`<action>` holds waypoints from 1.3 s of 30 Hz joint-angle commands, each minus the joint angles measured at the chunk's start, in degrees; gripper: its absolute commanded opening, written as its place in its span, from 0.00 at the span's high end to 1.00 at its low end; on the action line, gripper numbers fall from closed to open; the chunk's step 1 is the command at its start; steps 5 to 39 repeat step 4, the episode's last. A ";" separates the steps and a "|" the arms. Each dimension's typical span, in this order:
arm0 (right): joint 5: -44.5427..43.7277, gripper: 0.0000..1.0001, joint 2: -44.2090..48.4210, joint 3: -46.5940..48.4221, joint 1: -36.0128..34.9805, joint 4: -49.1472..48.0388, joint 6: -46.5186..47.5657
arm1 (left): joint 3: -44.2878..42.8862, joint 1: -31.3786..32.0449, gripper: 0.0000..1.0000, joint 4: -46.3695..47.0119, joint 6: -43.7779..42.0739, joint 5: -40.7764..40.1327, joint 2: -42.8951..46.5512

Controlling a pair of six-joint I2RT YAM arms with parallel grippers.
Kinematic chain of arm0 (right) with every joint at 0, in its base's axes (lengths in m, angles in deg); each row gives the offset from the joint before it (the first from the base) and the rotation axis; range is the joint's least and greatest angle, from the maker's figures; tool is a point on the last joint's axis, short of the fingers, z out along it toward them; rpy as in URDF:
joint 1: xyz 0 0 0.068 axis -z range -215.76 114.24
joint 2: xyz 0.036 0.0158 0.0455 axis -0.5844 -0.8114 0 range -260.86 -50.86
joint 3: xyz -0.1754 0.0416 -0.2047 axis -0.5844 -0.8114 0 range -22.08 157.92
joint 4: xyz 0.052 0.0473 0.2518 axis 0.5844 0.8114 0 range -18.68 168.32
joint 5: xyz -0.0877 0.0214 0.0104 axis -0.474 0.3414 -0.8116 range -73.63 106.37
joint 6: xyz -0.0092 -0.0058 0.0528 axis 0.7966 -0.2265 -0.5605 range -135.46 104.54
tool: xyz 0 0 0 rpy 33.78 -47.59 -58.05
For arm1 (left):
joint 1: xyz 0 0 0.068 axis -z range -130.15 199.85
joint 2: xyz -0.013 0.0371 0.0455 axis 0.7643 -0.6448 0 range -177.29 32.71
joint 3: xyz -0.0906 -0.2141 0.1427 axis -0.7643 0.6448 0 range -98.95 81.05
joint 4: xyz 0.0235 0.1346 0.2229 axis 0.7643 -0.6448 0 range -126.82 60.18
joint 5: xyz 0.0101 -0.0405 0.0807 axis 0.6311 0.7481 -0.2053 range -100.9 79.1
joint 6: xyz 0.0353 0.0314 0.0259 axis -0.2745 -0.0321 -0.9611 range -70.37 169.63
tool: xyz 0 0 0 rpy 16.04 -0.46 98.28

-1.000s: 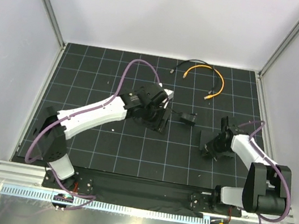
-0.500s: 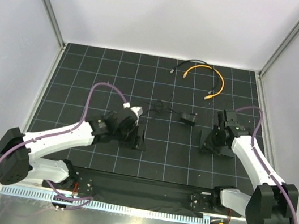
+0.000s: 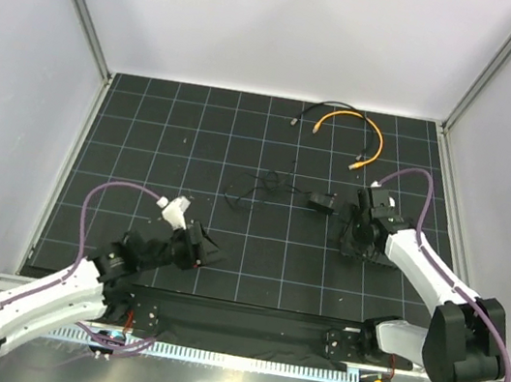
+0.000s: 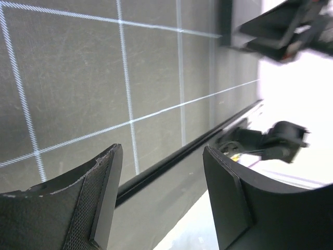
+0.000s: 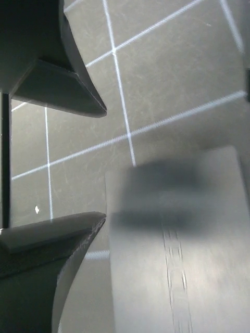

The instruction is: Pull the plug from the switch port

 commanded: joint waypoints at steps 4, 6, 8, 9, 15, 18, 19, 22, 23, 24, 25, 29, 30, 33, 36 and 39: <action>18.83 0.00 5.56 -6.76 -0.49 -12.81 0.99 | 9.24 -1.41 0.30 6.46 8.73 1.96 18.62; 18.83 0.00 5.56 -6.76 -0.49 -12.81 0.99 | 9.24 -1.41 0.30 6.46 8.73 1.96 18.62; 18.83 0.00 5.56 -6.76 -0.49 -12.81 0.99 | 9.24 -1.41 0.30 6.46 8.73 1.96 18.62; 18.83 0.00 5.56 -6.76 -0.49 -12.81 0.99 | 9.24 -1.41 0.30 6.46 8.73 1.96 18.62; 18.83 0.00 5.56 -6.76 -0.49 -12.81 0.99 | 9.24 -1.41 0.30 6.46 8.73 1.96 18.62; 18.83 0.00 5.56 -6.76 -0.49 -12.81 0.99 | 9.24 -1.41 0.30 6.46 8.73 1.96 18.62; 18.83 0.00 5.56 -6.76 -0.49 -12.81 0.99 | 9.24 -1.41 0.30 6.46 8.73 1.96 18.62; 18.83 0.00 5.56 -6.76 -0.49 -12.81 0.99 | 9.24 -1.41 0.30 6.46 8.73 1.96 18.62; 18.83 0.00 5.56 -6.76 -0.49 -12.81 0.99 | 9.24 -1.41 0.30 6.46 8.73 1.96 18.62; 18.83 0.00 5.56 -6.76 -0.49 -12.81 0.99 | 9.24 -1.41 0.30 6.46 8.73 1.96 18.62; 18.83 0.00 5.56 -6.76 -0.49 -12.81 0.99 | 9.24 -1.41 0.30 6.46 8.73 1.96 18.62; 18.83 0.00 5.56 -6.76 -0.49 -12.81 0.99 | 9.24 -1.41 0.30 6.46 8.73 1.96 18.62; 18.83 0.00 5.56 -6.76 -0.49 -12.81 0.99 | 9.24 -1.41 0.30 6.46 8.73 1.96 18.62; 18.83 0.00 5.56 -6.76 -0.49 -12.81 0.99 | 9.24 -1.41 0.30 6.46 8.73 1.96 18.62; 18.83 0.00 5.56 -6.76 -0.49 -12.81 0.99 | 9.24 -1.41 0.30 6.46 8.73 1.96 18.62; 18.83 0.00 5.56 -6.76 -0.49 -12.81 0.99 | 9.24 -1.41 0.30 6.46 8.73 1.96 18.62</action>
